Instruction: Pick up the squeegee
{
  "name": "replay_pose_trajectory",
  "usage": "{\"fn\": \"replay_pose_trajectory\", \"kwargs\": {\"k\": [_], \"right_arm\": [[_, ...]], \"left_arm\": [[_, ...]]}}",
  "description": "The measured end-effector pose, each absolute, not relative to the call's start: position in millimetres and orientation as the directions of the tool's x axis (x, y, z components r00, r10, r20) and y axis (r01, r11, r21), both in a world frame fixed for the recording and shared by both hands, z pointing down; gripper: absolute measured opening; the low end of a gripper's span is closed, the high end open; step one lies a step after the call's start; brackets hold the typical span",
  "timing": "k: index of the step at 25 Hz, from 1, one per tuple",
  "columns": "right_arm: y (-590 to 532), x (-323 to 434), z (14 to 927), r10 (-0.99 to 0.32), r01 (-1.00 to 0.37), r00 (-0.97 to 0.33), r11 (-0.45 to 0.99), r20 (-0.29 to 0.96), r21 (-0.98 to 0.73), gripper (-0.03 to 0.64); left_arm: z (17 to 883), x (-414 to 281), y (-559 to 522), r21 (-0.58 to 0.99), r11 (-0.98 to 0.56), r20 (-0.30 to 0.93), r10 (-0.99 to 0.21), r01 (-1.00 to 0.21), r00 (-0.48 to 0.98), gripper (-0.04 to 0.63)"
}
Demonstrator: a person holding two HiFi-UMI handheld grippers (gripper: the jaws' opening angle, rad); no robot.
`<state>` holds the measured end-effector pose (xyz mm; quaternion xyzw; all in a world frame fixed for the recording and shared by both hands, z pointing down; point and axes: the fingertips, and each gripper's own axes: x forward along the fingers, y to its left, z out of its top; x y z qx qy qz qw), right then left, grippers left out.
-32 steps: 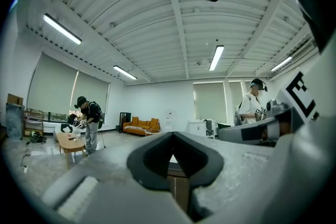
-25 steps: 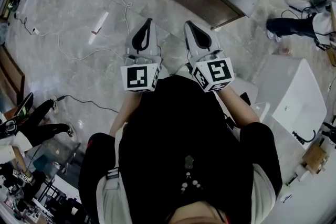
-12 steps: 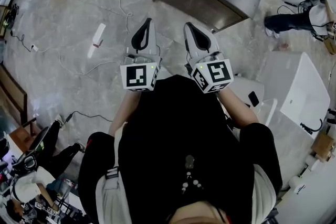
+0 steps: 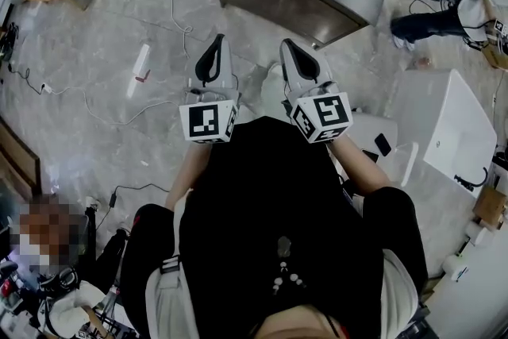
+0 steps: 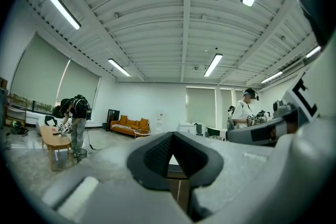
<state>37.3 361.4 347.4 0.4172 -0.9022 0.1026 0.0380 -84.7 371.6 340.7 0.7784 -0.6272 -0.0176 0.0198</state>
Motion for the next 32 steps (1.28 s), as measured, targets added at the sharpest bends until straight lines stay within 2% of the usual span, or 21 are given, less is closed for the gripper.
{"fn": "replay_pose_trajectory", "kwargs": {"k": [14, 32], "right_arm": [[297, -1, 349, -0.683, -0.695, -0.718, 0.696, 0.131, -0.182, 0.002], [153, 15, 350, -0.640, -0.652, -0.757, 0.727, 0.133, -0.213, 0.002]], "left_arm": [[338, -125, 322, 0.017, -0.091, 0.018, -0.996, -0.996, 0.091, 0.002], [335, -90, 183, -0.027, -0.064, 0.057, -0.996, -0.998, 0.062, 0.002]]}}
